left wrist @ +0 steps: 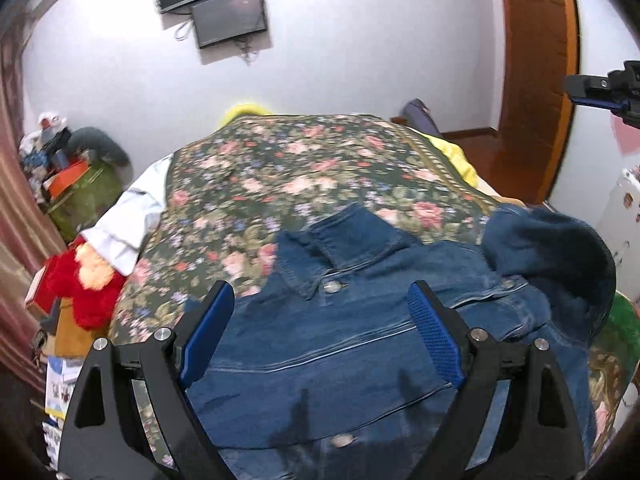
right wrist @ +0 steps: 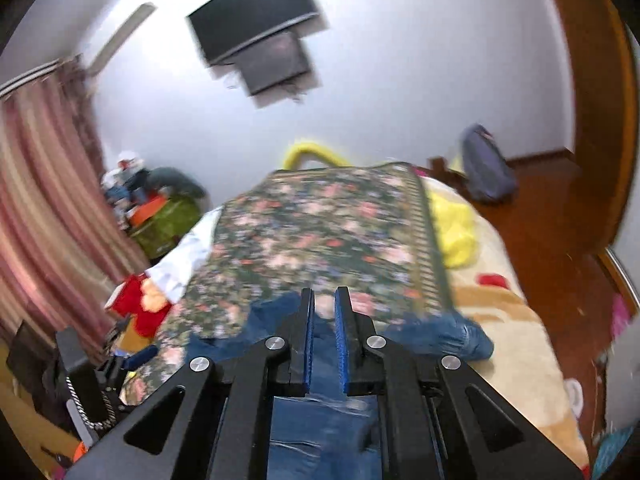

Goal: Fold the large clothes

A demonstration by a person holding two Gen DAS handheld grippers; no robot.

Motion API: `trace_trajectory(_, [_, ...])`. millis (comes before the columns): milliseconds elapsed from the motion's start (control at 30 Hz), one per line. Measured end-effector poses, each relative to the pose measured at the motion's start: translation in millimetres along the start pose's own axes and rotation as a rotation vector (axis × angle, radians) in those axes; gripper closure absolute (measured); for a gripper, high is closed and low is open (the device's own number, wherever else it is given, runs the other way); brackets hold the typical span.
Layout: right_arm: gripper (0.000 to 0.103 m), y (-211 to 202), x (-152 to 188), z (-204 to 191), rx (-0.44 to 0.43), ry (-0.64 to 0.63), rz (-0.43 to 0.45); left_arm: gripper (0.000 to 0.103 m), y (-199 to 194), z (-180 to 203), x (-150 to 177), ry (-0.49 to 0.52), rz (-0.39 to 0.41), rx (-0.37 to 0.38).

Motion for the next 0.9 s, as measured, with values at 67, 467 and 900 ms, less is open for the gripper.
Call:
trace_trajectory(67, [0.096,12,3,-26,-0.017,-0.04,-0.016,0.014,-2,-16,8,-0.031,-0.01,-0.012])
trace_trajectory(467, [0.095,32,43,-9,0.13,-0.097,-0.122,0.014,12,-17,22,-0.025,-0.101,0.064])
trace_trajectory(900, [0.095,-16,81,135,0.334,-0.03,-0.215,0.014,65,137,-78,0.05,-0.174,0.374])
Point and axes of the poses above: each gripper's, at about its wrist camera, not at the fingertips, and y roughly the way its jaws point, z to its right, x to its underside, the point moved 1 cm from there along y, roughly the way its jaws point, and after that the axes turned 3 degrees about y, right-handed, at the moved point
